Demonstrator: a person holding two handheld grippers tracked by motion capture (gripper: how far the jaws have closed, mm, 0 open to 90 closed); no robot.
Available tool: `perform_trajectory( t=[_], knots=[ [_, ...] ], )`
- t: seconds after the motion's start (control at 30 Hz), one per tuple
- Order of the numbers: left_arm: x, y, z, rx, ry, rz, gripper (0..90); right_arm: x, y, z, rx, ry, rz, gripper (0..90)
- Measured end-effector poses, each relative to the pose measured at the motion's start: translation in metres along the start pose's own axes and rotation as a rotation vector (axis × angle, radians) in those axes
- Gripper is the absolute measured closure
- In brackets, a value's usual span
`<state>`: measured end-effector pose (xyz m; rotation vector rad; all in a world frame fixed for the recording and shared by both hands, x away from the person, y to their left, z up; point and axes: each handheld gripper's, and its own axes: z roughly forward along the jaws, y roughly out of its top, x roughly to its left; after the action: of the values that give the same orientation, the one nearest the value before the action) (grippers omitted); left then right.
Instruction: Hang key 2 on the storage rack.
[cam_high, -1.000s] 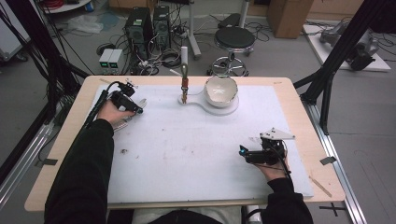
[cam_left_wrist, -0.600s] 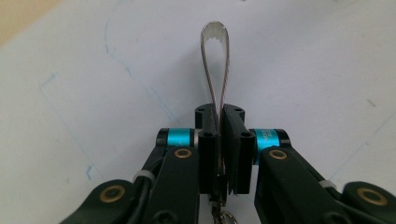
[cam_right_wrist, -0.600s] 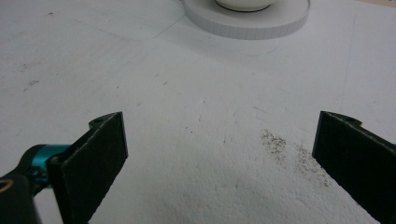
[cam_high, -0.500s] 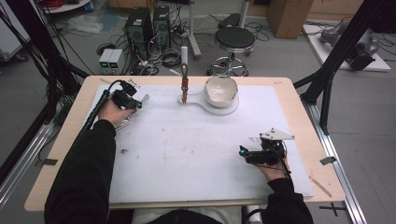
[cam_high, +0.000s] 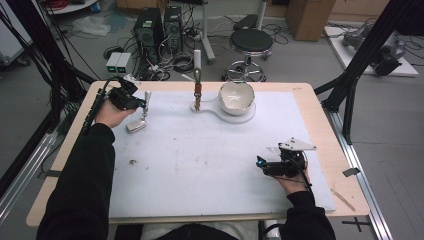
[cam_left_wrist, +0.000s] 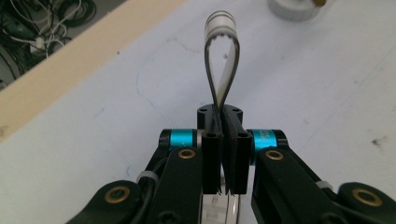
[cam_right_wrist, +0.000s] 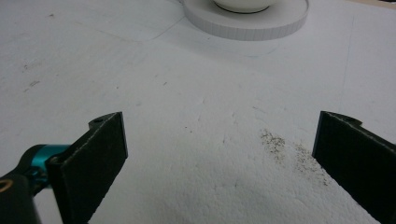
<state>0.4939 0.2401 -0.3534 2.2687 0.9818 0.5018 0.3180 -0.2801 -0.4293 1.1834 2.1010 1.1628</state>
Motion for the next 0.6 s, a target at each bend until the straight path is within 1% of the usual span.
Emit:
perform_trajectory(
  t=[0.07, 0.17, 0.2, 0.23, 0.3, 0.33, 0.4, 0.6],
  knots=[
    [-0.001, 0.005, -0.011, -0.038, 0.0, 0.0, 86.6, 0.001, 0.0, 0.0, -0.001, 0.001, -0.003, 2.3],
    [0.0, 0.015, -0.027, -0.08, 0.014, 0.009, 86.6, 0.001, 0.0, 0.0, -0.003, 0.0, -0.005, 2.3],
    [0.0, 0.017, -0.03, -0.09, 0.017, 0.009, 86.6, 0.0, 0.0, 0.0, -0.004, -0.001, -0.005, 2.3],
    [0.001, 0.021, -0.038, -0.129, 0.02, 0.006, 86.6, 0.0, 0.0, 0.0, -0.005, -0.001, -0.005, 2.3],
    [0.004, 0.028, -0.048, -0.158, 0.021, -0.005, 86.6, 0.0, 0.0, 0.0, -0.006, 0.0, 0.003, 2.3],
    [0.004, 0.032, -0.052, -0.168, 0.018, -0.018, 86.7, -0.001, 0.0, 0.0, -0.011, -0.004, -0.001, 2.3],
    [0.004, 0.037, -0.057, -0.173, 0.013, -0.027, 86.8, -0.001, 0.0, 0.0, -0.013, -0.004, 0.0, 2.3],
    [0.0, 0.048, -0.061, -0.196, 0.015, -0.013, 86.8, 0.0, 0.0, -0.001, -0.013, -0.007, 0.001, 2.3]
  ],
)
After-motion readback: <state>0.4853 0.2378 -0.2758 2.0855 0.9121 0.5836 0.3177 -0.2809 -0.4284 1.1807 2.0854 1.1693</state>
